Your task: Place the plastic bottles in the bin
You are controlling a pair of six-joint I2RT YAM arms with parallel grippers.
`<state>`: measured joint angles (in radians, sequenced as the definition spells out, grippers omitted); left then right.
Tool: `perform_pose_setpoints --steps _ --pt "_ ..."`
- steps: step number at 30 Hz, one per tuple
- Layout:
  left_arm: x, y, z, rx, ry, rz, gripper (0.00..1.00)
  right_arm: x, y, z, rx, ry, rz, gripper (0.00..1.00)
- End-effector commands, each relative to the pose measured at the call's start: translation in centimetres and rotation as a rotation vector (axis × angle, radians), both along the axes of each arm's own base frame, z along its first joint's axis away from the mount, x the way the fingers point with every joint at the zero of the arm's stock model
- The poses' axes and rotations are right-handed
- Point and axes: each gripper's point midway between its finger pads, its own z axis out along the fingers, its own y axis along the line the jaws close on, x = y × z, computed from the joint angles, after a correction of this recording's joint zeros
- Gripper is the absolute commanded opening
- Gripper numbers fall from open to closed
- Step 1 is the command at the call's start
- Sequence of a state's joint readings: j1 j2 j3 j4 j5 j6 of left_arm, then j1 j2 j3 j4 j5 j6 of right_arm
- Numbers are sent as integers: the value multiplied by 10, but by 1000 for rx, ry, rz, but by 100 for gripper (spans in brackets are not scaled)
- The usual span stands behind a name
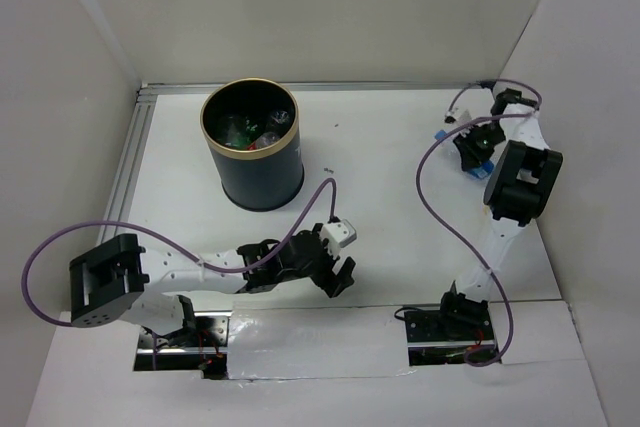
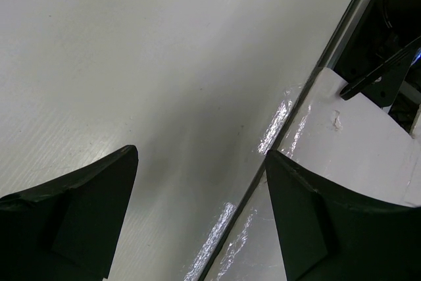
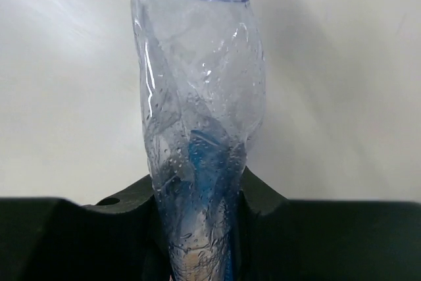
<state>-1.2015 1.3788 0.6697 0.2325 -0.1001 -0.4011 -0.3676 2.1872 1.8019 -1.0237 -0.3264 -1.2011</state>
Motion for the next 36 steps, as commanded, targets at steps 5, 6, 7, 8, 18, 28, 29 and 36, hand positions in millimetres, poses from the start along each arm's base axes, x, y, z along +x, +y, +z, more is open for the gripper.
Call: perform_pose_setpoints --steps 5,6,7,8,18,28,29,36 --pt "-1 -7 3 -34 -5 -9 90 48 189 267 272 -696 453 11" --pt "-1 -7 3 -34 -5 -9 90 50 210 291 320 -754 434 9" --pt "-1 -6 1 -34 -5 -9 90 48 246 305 369 -807 488 9" --pt "0 -4 -2 -32 -11 1 90 52 264 352 373 -989 541 9" --pt "-8 19 -14 -49 -7 47 90 23 473 470 1057 -967 683 15" --pt "-13 31 -15 -58 -10 60 90 -27 591 395 1211 -594 714 46" --pt "-13 31 -15 -58 -10 60 90 -25 591 393 1207 -591 700 59" --pt "-13 29 -17 -52 -23 42 90 4 551 422 1076 -765 536 100"
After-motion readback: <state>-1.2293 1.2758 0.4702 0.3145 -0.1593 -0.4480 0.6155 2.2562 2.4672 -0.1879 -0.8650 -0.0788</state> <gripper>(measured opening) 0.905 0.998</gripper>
